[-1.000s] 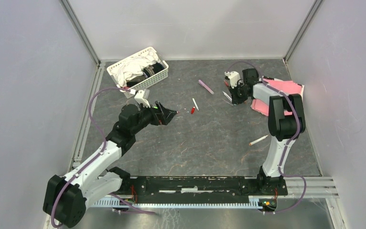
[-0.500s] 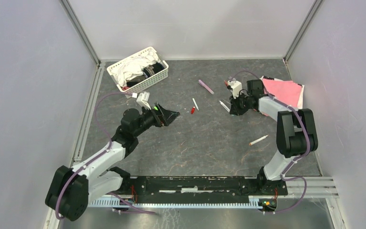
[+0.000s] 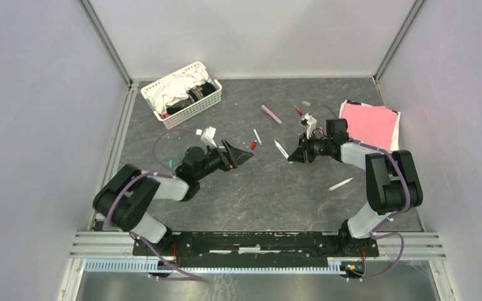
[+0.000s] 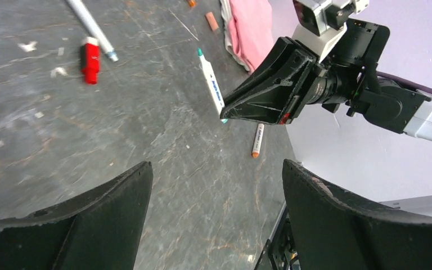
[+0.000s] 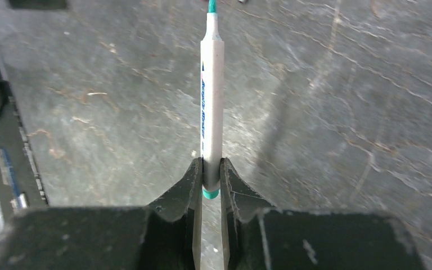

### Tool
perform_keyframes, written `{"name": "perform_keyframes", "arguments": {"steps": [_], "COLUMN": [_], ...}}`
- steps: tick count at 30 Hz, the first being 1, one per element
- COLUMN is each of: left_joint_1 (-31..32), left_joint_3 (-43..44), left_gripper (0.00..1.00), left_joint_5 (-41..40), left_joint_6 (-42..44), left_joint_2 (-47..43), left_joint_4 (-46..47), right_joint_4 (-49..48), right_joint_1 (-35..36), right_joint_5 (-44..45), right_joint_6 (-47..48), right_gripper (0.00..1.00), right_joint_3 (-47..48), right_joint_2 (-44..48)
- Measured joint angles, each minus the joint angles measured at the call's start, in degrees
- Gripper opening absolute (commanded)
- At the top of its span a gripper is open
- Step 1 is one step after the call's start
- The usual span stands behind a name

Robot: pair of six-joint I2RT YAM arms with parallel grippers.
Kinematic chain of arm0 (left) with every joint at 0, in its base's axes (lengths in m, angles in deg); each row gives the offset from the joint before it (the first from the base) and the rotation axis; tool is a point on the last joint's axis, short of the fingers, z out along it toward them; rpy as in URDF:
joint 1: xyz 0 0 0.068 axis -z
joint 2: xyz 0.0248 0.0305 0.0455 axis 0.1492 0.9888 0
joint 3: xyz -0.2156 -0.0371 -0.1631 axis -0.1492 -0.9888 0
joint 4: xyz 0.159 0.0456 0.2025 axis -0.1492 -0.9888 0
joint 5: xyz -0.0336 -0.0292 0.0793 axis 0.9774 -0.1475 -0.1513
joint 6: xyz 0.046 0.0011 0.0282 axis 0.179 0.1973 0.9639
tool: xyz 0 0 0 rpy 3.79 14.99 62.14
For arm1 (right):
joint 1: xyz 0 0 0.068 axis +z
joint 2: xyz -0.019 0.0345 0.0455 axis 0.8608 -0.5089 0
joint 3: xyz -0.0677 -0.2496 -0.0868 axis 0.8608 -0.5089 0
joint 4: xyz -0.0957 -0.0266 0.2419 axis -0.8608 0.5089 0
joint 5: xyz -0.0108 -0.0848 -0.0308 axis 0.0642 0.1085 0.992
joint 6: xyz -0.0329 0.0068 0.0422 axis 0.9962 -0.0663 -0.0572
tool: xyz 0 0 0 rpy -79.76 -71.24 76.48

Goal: Insert the pens into the pen caps
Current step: Pick up the pen from the center of the board.

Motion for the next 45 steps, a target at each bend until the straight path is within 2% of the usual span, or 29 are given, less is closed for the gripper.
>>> {"name": "perform_keyframes", "arguments": {"steps": [5,11,15,19,24,25,27,29,31,35,37,40,45], "left_joint_1": [4.4,7.0,8.0,8.8,8.9,8.9,8.9,8.9,9.1,9.2,9.3,9.8,11.5], "left_joint_3": [6.6,12.3,15.2,17.3,18.8,18.9,19.3,20.0,20.6,20.6,19.9,18.1,16.6], "left_gripper": [0.91,0.89,0.83,0.73,0.58,0.52,0.3,0.13,0.03,0.02,0.02,0.02,0.02], "left_joint_5": [-1.4,-3.0,-3.2,-3.6,-4.0,-4.1,-4.2,-3.9,-3.4,-2.8,-2.7,-2.8,-3.0], "left_joint_6": [-2.4,-4.6,-5.1,-5.1,-5.4,-5.6,-5.9,-6.6,-7.0,-7.1,-7.1,-7.1,-7.5], "left_joint_2": [12.2,20.5,22.6,23.6,26.5,26.9,27.3,27.4,27.4,27.4,27.4,27.4,27.3], "left_joint_4": [6.0,10.5,11.9,12.7,13.4,13.4,13.4,13.6,14.3,15.0,16.2,19.0,23.6], "right_joint_4": [-5.8,-11.2,-13.7,-15.6,-16.7,-16.8,-17.0,-17.1,-17.3,-17.5,-17.7,-19.7,-23.7], "right_joint_1": [1.0,2.7,3.3,3.8,4.7,4.8,5.1,5.3,5.3,5.4,5.6,6.7,9.2], "right_joint_5": [-6.3,-10.6,-12.5,-14.1,-15.1,-15.3,-15.5,-15.0,-14.8,-15.0,-15.5,-16.5,-17.6], "right_joint_6": [-5.5,-10.7,-13.3,-15.3,-16.6,-16.7,-16.9,-16.9,-16.8,-16.4,-16.1,-17.0,-20.2], "right_gripper": [0.0,0.0,0.0,0.0,0.0,0.0,0.0,0.01,0.05,0.44,0.53,0.55,0.52], "right_joint_3": [-1.6,-3.2,-3.6,-3.8,-4.1,-4.2,-4.3,-4.3,-4.5,-4.8,-5.3,-6.2,-8.0], "right_joint_2": [0.1,1.4,1.7,1.7,2.4,2.6,2.9,3.0,3.0,3.5,4.3,5.6,6.2]}}
